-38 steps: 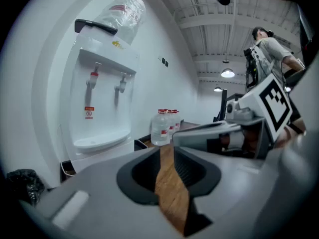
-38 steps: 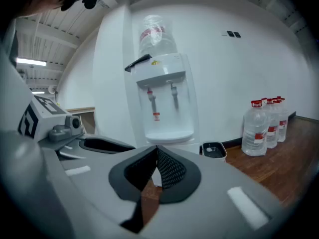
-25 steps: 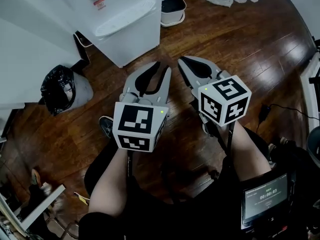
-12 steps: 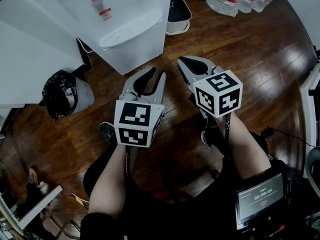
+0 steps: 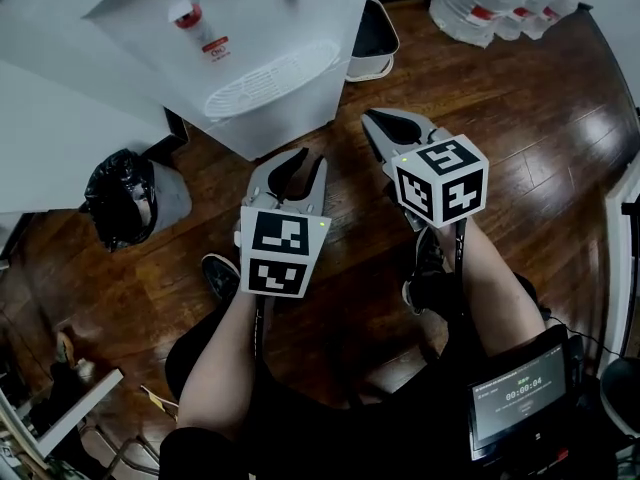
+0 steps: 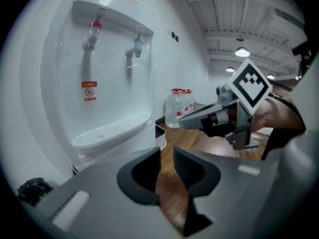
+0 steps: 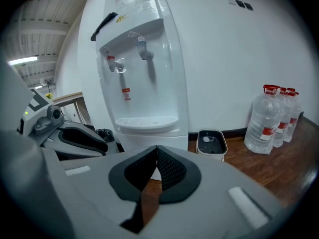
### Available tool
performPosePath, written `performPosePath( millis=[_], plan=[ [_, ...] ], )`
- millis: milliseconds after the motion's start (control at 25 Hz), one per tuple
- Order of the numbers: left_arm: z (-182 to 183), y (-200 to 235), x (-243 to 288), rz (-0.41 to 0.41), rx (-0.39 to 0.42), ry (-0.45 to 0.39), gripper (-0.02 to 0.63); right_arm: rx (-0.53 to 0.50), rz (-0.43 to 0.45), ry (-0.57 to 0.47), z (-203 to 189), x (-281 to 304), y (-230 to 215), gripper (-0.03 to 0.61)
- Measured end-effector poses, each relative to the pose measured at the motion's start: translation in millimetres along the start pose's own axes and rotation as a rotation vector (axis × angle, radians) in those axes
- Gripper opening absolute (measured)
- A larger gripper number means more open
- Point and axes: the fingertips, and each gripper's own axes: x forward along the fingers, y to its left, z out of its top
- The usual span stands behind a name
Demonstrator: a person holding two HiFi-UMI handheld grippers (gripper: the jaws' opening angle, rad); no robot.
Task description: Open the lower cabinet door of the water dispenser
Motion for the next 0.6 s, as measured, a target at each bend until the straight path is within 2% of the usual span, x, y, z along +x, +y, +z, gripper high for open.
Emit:
performPosePath(
  millis=[200,360,600],
  plan=[
    [0,13,26,-0.005,-0.022,0.023,0.104,-0.01,-0.018,0.026,-2,19,-22,0.005],
    [6,16,33,-0.015,-0.03,0.027,0.106,-0.054,-0.037,0.055,-4,30,-36,0.005],
    [-2,24,53,-0.057,-0.063,0.081,0.132,-0.12,-0.055,0.114,-18,65,-59,0.005]
  ],
)
